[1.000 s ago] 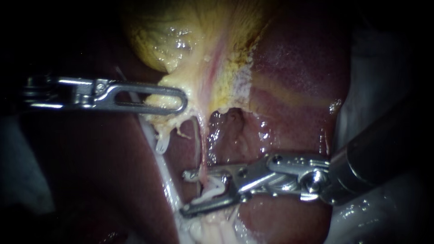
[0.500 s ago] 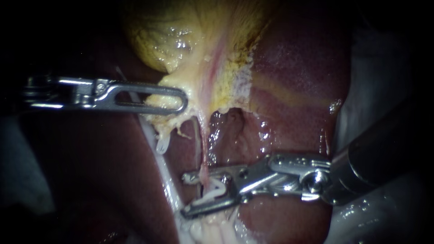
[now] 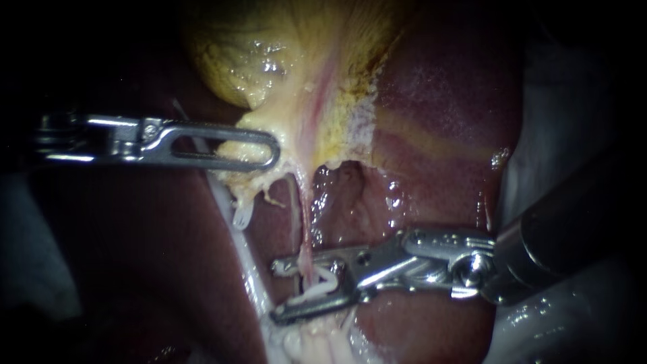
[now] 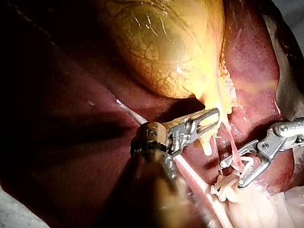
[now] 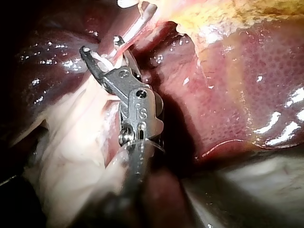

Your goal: Clipping second clip right tube

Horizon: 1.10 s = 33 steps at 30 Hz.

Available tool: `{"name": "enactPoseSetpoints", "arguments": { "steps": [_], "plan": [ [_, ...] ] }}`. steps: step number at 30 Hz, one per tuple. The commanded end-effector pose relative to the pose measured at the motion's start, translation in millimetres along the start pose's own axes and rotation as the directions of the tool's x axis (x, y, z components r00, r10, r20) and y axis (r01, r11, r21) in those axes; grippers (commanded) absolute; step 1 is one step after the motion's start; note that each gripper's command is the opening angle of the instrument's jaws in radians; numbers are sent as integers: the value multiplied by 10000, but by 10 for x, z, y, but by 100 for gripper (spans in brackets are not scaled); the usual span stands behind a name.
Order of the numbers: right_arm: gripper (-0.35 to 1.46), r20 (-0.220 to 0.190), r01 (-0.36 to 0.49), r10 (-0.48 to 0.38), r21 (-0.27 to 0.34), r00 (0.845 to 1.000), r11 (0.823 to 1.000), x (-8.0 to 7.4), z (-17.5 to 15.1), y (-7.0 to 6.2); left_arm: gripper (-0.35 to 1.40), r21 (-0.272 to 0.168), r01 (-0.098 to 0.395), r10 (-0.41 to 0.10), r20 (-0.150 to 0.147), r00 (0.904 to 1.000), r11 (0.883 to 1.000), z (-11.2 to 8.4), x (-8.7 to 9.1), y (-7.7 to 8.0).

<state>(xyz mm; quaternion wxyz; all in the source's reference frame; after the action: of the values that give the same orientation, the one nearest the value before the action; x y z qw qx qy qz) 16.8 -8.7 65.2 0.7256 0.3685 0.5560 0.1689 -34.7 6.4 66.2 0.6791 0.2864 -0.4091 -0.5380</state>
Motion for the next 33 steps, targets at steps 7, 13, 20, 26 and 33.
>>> {"name": "enactPoseSetpoints", "arguments": {
  "steps": [7, 13, 20, 26, 33],
  "plan": [
    [31, -17, 1, -1, -63, 10000, 10000, 0, 1, 0, -35, 2, -1, 1, 0, 10000, 10000, 0, 0, 0],
    [-35, -245, -992, 980, -494, 9949, 9938, -2, -8, -3, -35, 2, -1, 1, 0, 10000, 10000, 0, 0, 0],
    [-35, -103, -1124, 1120, -576, 9937, 9920, -1, -9, -5, -35, -2, 1, -1, 3, 10000, 10000, 1, 0, 0],
    [-35, -67, -1115, 1113, -492, 9938, 9925, -2, -8, -5, -35, -2, 1, -1, 3, 10000, 10000, 1, 0, 0],
    [-35, -68, -1117, 1115, -494, 9937, 9925, -2, -8, -5, -35, -2, 1, -1, 3, 10000, 10000, 1, 0, 0]
  ]
}}
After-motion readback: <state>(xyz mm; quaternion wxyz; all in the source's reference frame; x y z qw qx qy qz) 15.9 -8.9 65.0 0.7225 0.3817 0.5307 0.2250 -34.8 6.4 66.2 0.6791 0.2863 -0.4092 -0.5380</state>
